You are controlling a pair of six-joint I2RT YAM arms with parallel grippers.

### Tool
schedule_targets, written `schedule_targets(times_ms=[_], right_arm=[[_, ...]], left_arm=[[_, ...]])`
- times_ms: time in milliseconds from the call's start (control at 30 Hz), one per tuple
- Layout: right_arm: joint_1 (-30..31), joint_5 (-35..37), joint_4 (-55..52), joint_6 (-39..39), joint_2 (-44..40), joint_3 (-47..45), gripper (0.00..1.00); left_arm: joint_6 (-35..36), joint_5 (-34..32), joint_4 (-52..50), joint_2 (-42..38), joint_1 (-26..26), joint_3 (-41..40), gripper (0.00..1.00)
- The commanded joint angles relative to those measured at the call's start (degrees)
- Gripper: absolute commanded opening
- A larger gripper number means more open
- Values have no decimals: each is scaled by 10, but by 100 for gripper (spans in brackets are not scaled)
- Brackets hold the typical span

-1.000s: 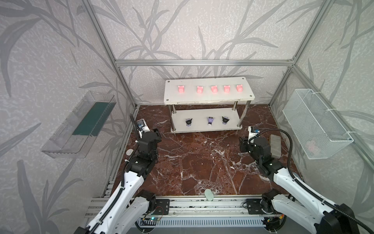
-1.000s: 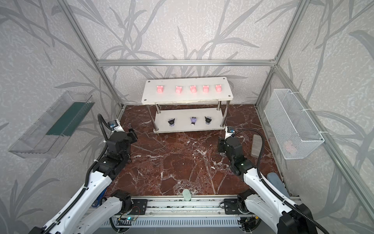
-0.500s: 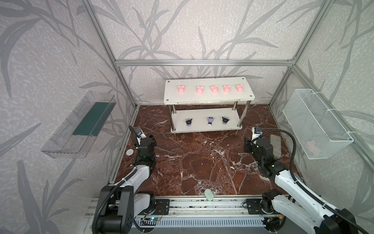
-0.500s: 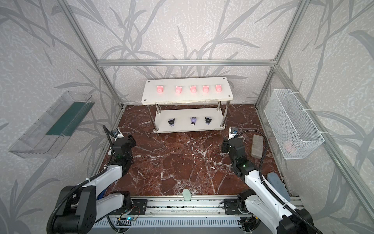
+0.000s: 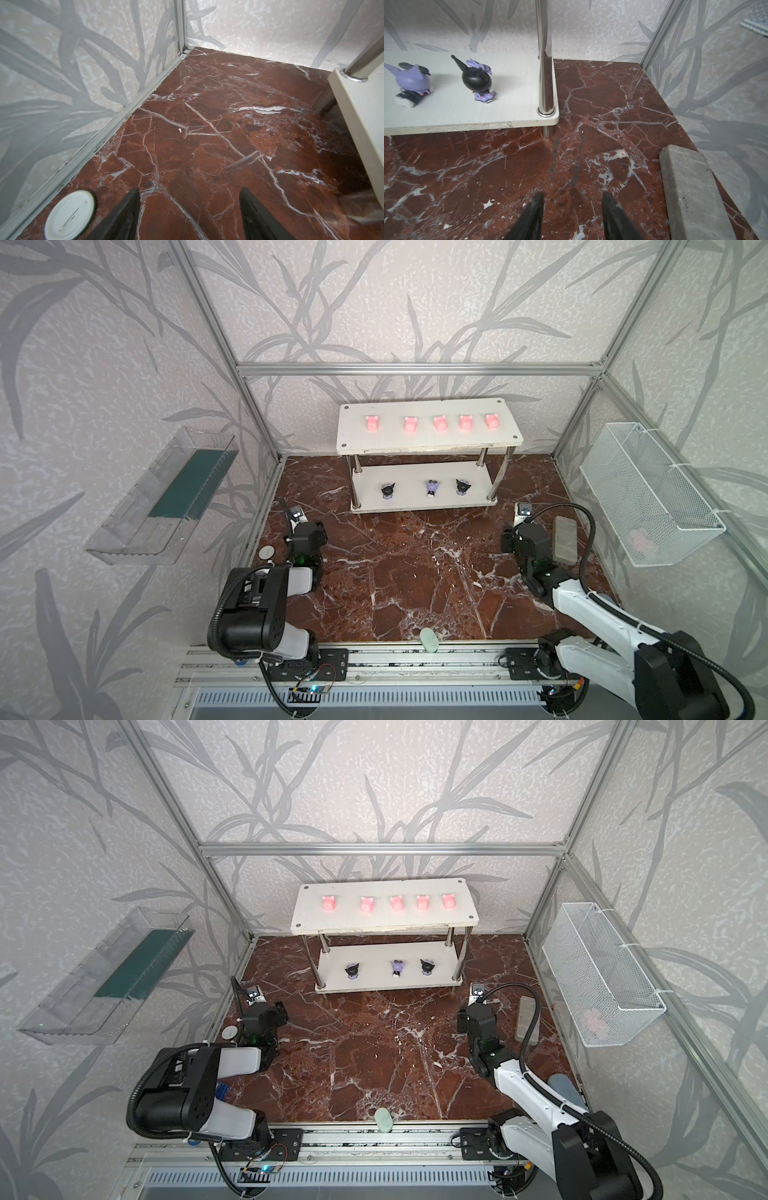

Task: Organize plastic toys on shelves
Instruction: Reset both arms

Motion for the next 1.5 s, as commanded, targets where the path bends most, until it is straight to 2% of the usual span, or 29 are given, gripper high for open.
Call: schedule_targets(times_ms=[0, 233, 300, 467, 500, 567, 667, 800, 867, 933, 967, 1067, 1467], right_arm=[[-23, 34, 102, -28, 40, -15, 48], [-66, 18, 242, -62, 146, -30, 49], [-69, 11, 267, -70, 162, -25, 49], [-79, -18, 360, -75, 218, -34, 50], [-79, -20, 375, -73, 233, -34, 50], [-79, -35, 366, -74, 237, -31, 50], [-79, -56, 384, -88, 250, -30, 51], [-77, -80, 434, -103, 298, -34, 58], [-77, -79, 368, -90, 273, -20, 65], [-78, -79, 402, -94, 284, -26, 75], [-77, -79, 433, -102, 296, -31, 84], [-77, -79, 407, -96, 286, -29, 99], [-76, -79, 422, -102, 292, -31, 99]], left_arm=[[32, 38, 37, 18, 2, 22, 74], [30, 47, 47, 22, 4, 16, 75], [36, 49, 87, 37, 3, 4, 75], [36, 49, 83, 36, 3, 5, 78], [36, 49, 83, 36, 3, 5, 80], [35, 50, 83, 35, 3, 4, 98], [36, 49, 84, 35, 3, 4, 99], [34, 46, 98, 39, 3, -2, 99], [33, 44, 109, 42, 3, -6, 99], [34, 45, 111, 42, 3, -8, 99], [34, 44, 112, 43, 2, -8, 99], [34, 45, 114, 43, 2, -8, 99], [35, 46, 111, 42, 2, -7, 99]])
